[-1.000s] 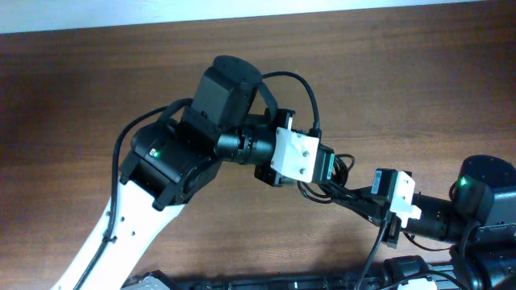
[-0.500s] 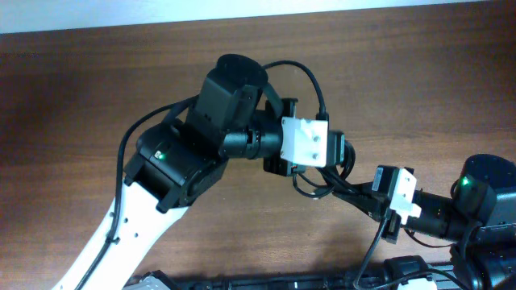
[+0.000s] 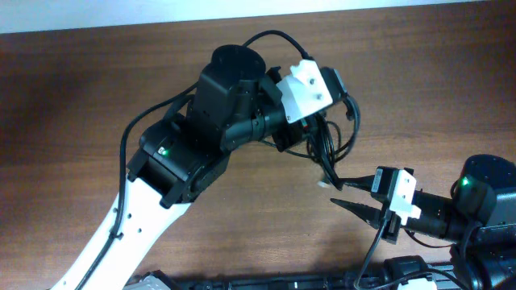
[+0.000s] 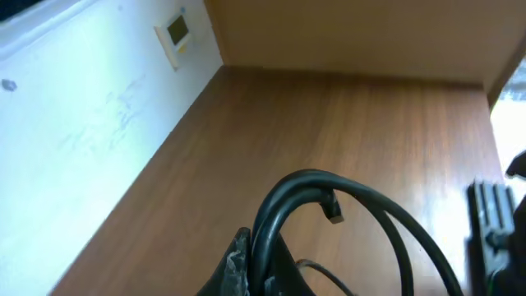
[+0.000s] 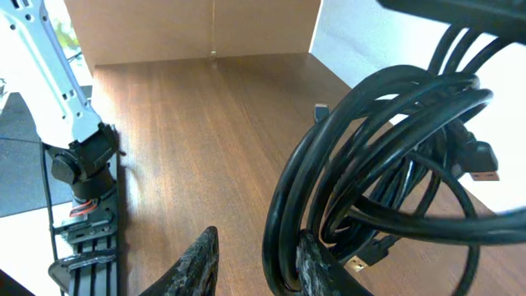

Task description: Untangle cables

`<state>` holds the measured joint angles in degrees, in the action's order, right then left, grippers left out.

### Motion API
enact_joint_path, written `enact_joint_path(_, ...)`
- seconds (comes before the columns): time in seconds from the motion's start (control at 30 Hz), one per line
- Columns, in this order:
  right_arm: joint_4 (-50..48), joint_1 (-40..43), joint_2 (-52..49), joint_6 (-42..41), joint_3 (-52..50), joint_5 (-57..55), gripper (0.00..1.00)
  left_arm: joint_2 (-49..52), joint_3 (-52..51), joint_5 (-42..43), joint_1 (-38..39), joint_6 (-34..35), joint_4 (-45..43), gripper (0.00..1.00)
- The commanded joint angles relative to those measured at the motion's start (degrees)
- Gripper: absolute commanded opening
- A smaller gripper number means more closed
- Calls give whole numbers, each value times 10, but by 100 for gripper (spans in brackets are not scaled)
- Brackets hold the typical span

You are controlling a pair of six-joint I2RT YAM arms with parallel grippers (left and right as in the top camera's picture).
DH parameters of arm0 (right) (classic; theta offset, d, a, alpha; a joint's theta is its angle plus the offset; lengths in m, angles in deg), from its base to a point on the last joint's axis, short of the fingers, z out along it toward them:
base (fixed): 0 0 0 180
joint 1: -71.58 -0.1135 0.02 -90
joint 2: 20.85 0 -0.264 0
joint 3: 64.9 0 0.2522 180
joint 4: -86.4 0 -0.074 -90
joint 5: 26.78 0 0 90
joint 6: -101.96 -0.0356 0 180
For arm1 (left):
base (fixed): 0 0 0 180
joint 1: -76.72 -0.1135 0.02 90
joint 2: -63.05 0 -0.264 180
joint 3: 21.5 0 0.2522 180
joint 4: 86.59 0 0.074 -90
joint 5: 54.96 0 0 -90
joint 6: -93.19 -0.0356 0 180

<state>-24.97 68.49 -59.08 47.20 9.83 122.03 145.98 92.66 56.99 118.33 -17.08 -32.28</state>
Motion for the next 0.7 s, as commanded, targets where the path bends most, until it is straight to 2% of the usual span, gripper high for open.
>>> enact_joint_path(0.0, 2, -3, 3, 3, 9, 20, 34, -1, 6, -31, -5, 86, -21, 0)
enact_joint_path(0.07, 2, -3, 4, 3, 9, 20, 45, -1, 6, -70, -9, 135, -27, 0)
enact_joint_path(0.13, 2, -3, 3, 3, 9, 20, 46, -1, 6, -96, -12, 168, -28, 0)
enact_joint_path(0.23, -6, -3, 4, -6, 9, -3, 54, -1, 6, -98, -12, 172, -27, 0)
enact_joint_path(0.27, -14, -3, 4, -25, 9, -19, 54, -1, 6, -98, -12, 172, -27, 0)
enact_joint_path(0.37, -69, -3, 4, -148, 9, -122, 56, -1, 6, -106, -12, 172, -26, 0)
enact_joint_path(0.4, -91, -3, 4, -202, 9, -173, 59, -1, 6, -115, -12, 172, -23, 0)
enact_joint_path(0.47, -115, -3, 4, -259, 9, -230, 63, -1, 6, -117, -12, 164, -16, 0)
enact_joint_path(0.67, -162, -3, 4, -317, 9, -286, 70, -1, 6, -117, -12, 126, 24, 0)
